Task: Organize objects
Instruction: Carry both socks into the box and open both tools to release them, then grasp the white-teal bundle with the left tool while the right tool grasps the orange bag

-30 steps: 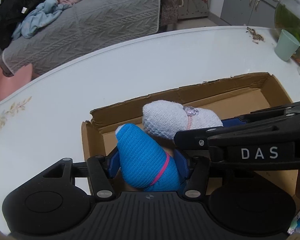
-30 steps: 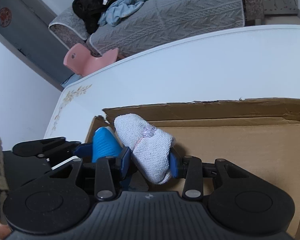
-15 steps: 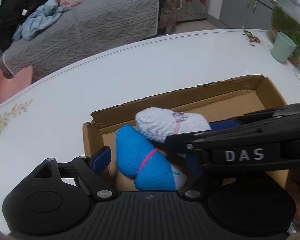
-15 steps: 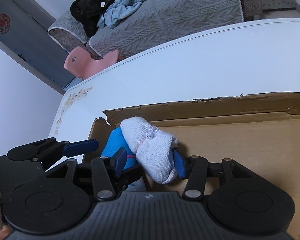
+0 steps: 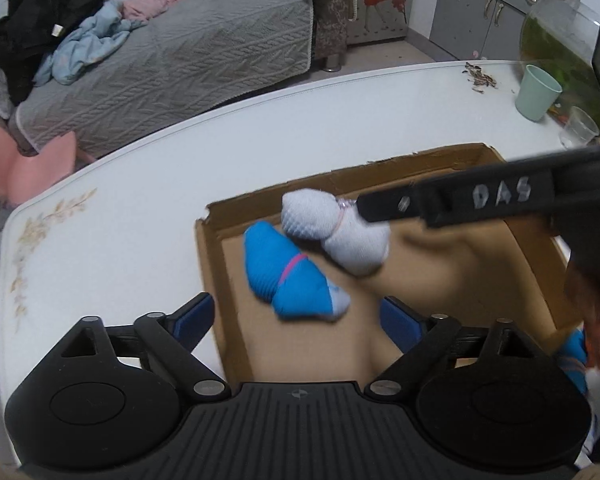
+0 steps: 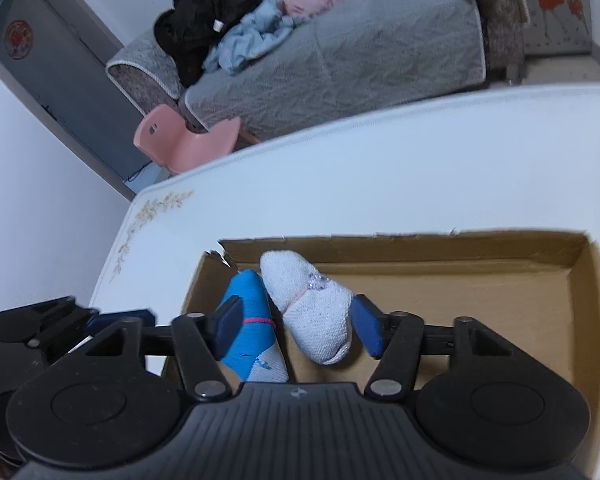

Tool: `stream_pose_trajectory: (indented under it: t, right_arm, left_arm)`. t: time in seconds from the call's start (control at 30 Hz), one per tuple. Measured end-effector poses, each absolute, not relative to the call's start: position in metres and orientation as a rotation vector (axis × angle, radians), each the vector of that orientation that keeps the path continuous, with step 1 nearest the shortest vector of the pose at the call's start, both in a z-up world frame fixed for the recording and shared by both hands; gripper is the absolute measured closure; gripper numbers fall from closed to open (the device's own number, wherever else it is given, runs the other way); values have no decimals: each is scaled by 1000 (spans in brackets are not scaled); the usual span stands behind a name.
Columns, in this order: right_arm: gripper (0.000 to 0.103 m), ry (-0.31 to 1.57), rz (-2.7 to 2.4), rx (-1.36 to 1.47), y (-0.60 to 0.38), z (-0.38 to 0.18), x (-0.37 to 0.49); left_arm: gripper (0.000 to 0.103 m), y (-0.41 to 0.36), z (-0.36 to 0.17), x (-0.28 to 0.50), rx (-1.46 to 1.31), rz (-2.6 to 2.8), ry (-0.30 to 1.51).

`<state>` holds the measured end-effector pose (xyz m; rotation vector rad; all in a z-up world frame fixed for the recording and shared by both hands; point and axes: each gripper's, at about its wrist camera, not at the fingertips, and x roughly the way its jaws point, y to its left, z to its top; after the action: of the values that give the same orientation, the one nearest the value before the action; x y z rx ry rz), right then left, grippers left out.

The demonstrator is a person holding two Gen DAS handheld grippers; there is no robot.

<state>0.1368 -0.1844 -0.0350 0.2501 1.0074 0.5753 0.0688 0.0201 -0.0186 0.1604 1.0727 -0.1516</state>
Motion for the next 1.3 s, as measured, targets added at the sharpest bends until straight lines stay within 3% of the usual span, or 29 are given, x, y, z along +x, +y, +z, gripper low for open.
stream_pose_trajectory:
  t: [0.3, 0.53, 0.77, 1.03, 1.3]
  right_arm:
    - [35, 962, 591, 200, -217, 4, 98]
    - [12, 959, 542, 121, -261, 11, 42]
    - [13, 1089, 331, 160, -324, -33, 19]
    - [15, 1219, 246, 87, -318, -72, 31]
    - [26, 1300, 243, 62, -294, -96, 45]
  left_arm:
    - [7, 45, -6, 5, -14, -65, 1172]
    - [2, 50, -26, -37, -183, -28, 1256]
    - [2, 40, -59, -46, -144, -17, 1318]
    - [2, 32, -87, -46, -137, 3, 1372]
    - [2, 38, -95, -42, -205, 12, 1359]
